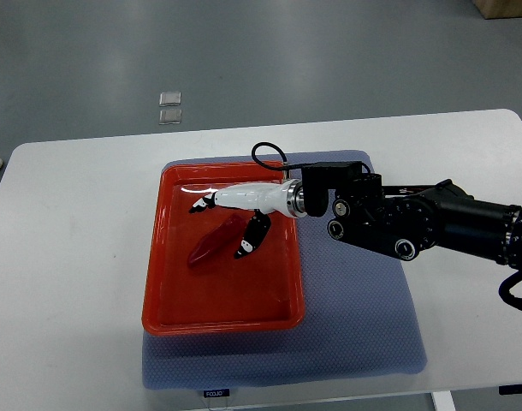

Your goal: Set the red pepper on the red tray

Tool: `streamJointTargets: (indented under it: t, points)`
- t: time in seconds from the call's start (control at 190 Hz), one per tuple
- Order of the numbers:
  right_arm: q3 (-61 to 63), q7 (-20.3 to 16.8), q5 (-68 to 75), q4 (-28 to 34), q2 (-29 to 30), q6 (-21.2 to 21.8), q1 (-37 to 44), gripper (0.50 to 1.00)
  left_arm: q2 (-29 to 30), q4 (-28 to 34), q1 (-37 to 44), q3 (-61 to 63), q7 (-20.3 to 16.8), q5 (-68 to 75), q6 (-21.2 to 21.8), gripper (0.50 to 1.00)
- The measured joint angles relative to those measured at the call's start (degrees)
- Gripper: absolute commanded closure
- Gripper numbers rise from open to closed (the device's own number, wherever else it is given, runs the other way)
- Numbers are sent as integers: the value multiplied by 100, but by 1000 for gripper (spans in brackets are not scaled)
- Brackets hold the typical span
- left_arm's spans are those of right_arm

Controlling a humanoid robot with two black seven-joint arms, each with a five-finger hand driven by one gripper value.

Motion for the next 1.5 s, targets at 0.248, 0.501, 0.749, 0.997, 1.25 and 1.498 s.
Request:
streamJointTargets:
  t: [0.248, 0.501, 0.749, 0.997, 1.25, 1.498]
  points:
    - [324, 1, 398, -2, -217, 39, 92, 587, 0, 0, 0, 0, 2, -1, 0, 500]
    - [1571, 18, 1369, -23, -832, -2, -100, 587, 0, 0, -1, -6, 2, -3, 0, 500]
    - [3656, 117, 2268, -341, -893, -87, -912, 587, 0, 0, 7, -9, 2, -3, 0, 500]
    - [4776, 516, 3175, -832, -854, -420, -1517, 587, 0, -1, 9, -9, 1, -3, 0, 500]
    - [4855, 495, 4885, -1232, -837, -833, -1664, 587, 0, -1, 9, -9, 1, -2, 0, 500]
    - [4836, 363, 5994, -1478, -832, -865, -1696, 587, 0, -1, 9, -9, 1, -2, 0, 500]
